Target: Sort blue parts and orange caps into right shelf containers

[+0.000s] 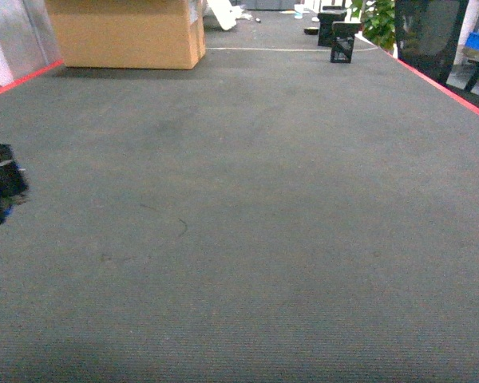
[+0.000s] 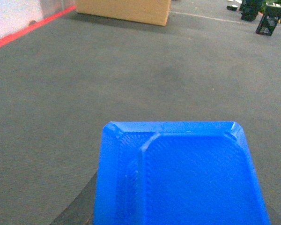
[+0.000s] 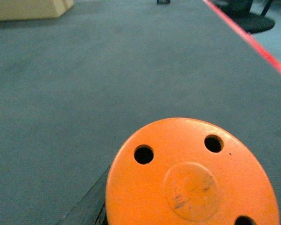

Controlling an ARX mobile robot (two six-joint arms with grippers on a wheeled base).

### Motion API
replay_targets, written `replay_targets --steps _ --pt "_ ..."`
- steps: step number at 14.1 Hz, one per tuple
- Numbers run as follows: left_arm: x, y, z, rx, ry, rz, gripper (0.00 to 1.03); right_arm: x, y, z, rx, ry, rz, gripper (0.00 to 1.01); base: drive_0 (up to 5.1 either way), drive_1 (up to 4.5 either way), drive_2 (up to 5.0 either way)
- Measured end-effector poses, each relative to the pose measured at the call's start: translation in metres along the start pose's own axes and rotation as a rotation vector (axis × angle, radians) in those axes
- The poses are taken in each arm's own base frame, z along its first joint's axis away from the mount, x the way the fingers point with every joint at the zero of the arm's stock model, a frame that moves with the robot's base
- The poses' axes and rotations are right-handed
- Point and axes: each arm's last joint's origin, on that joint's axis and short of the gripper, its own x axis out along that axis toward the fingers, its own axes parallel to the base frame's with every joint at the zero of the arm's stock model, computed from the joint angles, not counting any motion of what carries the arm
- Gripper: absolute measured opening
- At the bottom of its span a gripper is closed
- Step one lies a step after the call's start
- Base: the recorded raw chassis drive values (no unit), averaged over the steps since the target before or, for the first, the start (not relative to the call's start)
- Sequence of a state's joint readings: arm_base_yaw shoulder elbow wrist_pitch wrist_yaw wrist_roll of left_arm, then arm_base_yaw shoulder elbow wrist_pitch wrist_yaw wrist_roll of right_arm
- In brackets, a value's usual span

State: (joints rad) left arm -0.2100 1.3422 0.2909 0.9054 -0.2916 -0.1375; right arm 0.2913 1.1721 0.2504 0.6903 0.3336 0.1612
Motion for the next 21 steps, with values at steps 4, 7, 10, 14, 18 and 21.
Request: replay_targets --steps 4,7,10,14,18,21 --pt "-0.058 0.003 0.053 -0.074 -0.229 -0.036 0.42 -0.075 -0.015 0.048 0.046 -0.264 -0.021 0.44 0.0 0.0 0.0" --pt "-0.058 0.009 0.043 0.019 -0.108 -0.074 0.42 -0.075 -0.021 0.037 -0.04 -0.199 0.044 0.44 0.0 0.0 0.0" --pt "-0.073 0.024 0.032 0.079 -0.142 -0.088 0.42 -0.08 -0.034 0.023 -0.065 -0.217 0.059 0.44 0.0 0.0 0.0" --pt "-0.086 0.04 0.014 0.086 -0.127 -0.107 0.42 -0.083 -0.051 0.007 -0.079 -0.209 0.071 0.44 0.0 0.0 0.0" --pt "-0.097 0.047 0.003 0.086 -0.125 -0.093 0.42 -0.087 -0.055 -0.003 -0.082 -0.214 0.06 0.44 0.0 0.0 0.0" --pt "-0.102 0.049 -0.004 0.086 -0.14 -0.095 0.42 -0.092 -0.057 -0.016 -0.084 -0.189 0.059 0.44 0.0 0.0 0.0"
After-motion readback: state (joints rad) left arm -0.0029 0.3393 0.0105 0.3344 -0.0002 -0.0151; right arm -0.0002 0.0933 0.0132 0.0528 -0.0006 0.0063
